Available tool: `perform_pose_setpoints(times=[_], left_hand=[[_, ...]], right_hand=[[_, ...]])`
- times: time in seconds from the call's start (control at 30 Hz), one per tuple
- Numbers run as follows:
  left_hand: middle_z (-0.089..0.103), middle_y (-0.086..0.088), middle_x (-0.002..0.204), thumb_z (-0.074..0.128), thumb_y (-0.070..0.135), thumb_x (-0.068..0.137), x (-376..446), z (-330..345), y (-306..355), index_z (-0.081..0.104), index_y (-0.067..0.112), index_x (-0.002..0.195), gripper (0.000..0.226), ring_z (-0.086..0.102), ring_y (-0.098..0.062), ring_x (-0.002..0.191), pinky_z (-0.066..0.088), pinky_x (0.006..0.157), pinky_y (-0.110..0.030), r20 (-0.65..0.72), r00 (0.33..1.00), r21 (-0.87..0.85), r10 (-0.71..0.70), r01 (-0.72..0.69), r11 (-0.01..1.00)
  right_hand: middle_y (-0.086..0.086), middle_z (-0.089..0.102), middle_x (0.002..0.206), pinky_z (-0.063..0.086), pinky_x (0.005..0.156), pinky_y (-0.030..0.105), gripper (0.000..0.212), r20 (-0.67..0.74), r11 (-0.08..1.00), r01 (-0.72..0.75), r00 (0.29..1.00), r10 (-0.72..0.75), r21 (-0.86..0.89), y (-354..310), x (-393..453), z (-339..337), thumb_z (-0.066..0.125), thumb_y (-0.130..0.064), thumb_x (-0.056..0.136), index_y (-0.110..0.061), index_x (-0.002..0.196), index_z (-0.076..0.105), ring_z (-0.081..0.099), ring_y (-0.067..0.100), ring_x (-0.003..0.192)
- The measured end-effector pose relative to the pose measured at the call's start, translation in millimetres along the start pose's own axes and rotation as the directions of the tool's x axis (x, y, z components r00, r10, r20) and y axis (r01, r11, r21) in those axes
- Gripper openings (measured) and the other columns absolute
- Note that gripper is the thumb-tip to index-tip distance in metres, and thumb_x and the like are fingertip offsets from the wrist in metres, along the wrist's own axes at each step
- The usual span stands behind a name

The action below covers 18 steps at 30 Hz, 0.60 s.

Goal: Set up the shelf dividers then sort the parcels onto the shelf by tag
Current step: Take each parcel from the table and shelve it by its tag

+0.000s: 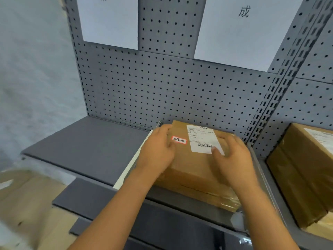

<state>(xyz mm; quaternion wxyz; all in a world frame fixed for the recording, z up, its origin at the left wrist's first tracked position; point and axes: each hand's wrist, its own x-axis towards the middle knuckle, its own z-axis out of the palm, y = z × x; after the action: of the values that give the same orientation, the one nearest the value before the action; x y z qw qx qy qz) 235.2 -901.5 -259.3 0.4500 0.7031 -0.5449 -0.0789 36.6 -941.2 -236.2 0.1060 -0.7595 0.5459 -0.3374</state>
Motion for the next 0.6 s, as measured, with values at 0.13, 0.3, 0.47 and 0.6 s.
perform_pose_setpoints(times=[0.13, 0.3, 0.47, 0.6], left_hand=[[0.060, 0.007, 0.128, 0.056, 0.032, 0.096, -21, -50, 2, 0.054, 0.029, 0.133, 0.037, 0.056, -0.010, 0.114, 0.049, 0.091, -0.030, -0.109, 0.992, 0.085, 0.055, -0.046, 0.995], [0.062, -0.002, 0.127, 0.053, 0.031, 0.098, -81, -158, -59, 0.056, 0.022, 0.133, 0.036, 0.058, -0.021, 0.115, 0.050, 0.091, -0.037, -0.259, 0.961, 0.380, -0.094, 0.191, 0.905], [0.061, 0.000, 0.126, 0.050, 0.033, 0.100, -168, -273, -117, 0.055, 0.024, 0.133, 0.035, 0.059, -0.022, 0.113, 0.050, 0.085, -0.036, -0.421, 0.873, 0.531, -0.245, 0.457, 0.714], [0.064, 0.001, 0.122, 0.050, 0.034, 0.099, -230, -364, -149, 0.056, 0.024, 0.132, 0.035, 0.061, -0.022, 0.108, 0.053, 0.084, -0.039, -0.524, 0.808, 0.576, -0.271, 0.570, 0.587]], right_hand=[[-0.005, 0.058, 0.134, 0.023, 0.091, 0.008, 0.041, 0.102, 0.946, 0.284, 0.948, -0.302, 0.158, -67, 0, 28, 0.065, -0.020, 0.095, -0.024, 0.135, 0.058, 0.052, 0.015, 0.123], [-0.004, 0.053, 0.139, 0.034, 0.107, 0.026, 0.041, 0.246, 0.786, 0.469, 0.771, -0.587, 0.402, -151, -34, 85, 0.058, -0.025, 0.099, -0.021, 0.140, 0.054, 0.043, 0.014, 0.131], [-0.001, 0.048, 0.148, 0.035, 0.114, 0.038, 0.048, 0.351, 0.651, 0.583, 0.552, -0.756, 0.486, -241, -94, 145, 0.054, -0.027, 0.101, -0.022, 0.148, 0.044, 0.040, 0.021, 0.137], [0.003, 0.051, 0.145, 0.038, 0.108, 0.036, 0.052, 0.391, 0.562, 0.699, 0.414, -0.822, 0.442, -321, -140, 190, 0.052, -0.027, 0.101, -0.022, 0.151, 0.038, 0.045, 0.024, 0.131]])
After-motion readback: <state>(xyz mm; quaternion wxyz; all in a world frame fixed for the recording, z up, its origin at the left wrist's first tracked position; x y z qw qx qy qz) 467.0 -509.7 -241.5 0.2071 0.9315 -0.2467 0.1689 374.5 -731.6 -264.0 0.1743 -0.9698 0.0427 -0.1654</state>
